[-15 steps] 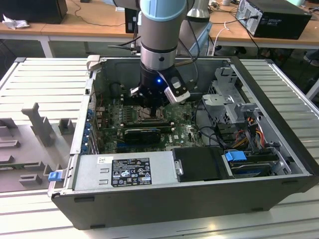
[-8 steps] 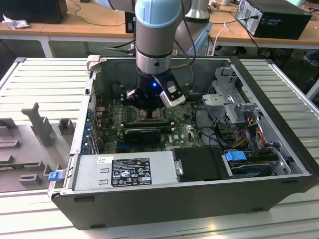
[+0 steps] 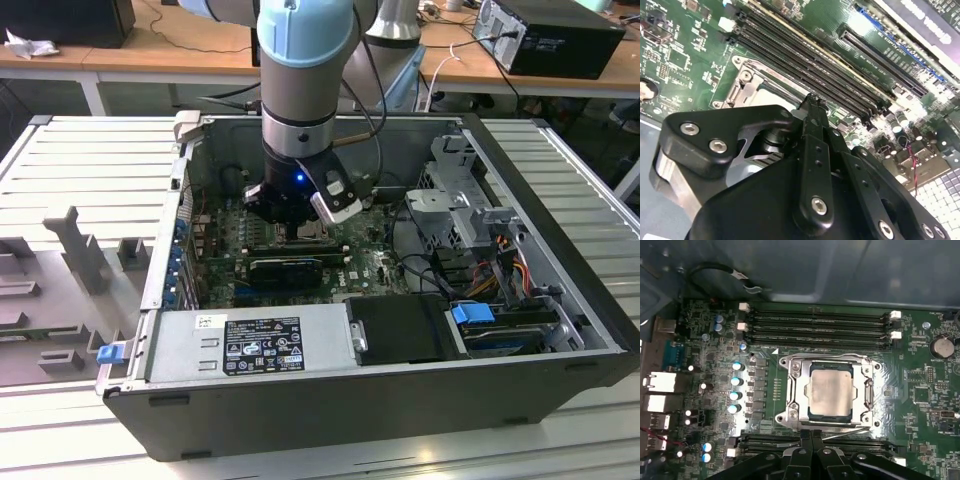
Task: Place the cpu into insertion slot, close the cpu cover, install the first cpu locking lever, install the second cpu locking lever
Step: 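Install the second cpu locking lever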
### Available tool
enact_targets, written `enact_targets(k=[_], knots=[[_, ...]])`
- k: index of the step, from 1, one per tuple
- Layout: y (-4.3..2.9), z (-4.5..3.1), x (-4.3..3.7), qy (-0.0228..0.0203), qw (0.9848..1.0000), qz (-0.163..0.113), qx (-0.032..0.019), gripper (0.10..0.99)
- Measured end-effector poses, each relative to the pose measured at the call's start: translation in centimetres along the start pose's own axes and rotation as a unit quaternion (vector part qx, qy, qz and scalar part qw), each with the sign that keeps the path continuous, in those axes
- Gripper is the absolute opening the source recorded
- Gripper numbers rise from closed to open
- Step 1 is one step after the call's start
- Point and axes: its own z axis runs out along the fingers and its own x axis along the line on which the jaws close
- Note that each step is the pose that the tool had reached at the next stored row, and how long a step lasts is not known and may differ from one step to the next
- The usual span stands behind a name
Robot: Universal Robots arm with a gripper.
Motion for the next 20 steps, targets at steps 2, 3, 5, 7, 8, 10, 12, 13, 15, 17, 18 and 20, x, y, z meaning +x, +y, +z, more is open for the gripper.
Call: enact_targets(k=[2,3,5,7,8,10,12,13,15,17,18,20], knots=[[-0.4,0.06,0.33,-0.0002,1.0,0.0,-0.0049,0.106],[-0.45,0.16,0.34,-0.0003,1.0,0.0,-0.0061,0.106],[-0.57,0.41,0.36,-0.0004,1.0,0.0,-0.0085,0.106],[-0.68,0.71,0.36,-0.0006,0.9999,0.0,-0.0108,0.106],[-0.73,0.86,0.36,-0.0006,0.9999,0.0,-0.0115,0.106],[-0.81,1.14,0.39,-0.0006,0.9999,0.0,-0.013,0.106],[-0.95,1.36,0.61,-0.0007,0.9998,0.0,-0.0174,0.106],[-1.04,1.41,0.76,-0.0009,0.9998,0.0,-0.0197,0.106],[-1.46,1.48,1.15,-0.0012,0.9996,0.0,-0.0267,0.106],[-1.78,1.52,1.46,-0.0015,0.9995,0.0,-0.0321,0.106],[-1.9,1.54,1.61,-0.0016,0.9994,0.0,-0.0346,0.106],[-2.2,1.77,1.85,-0.002,0.999,0.0,-0.0437,0.106]])
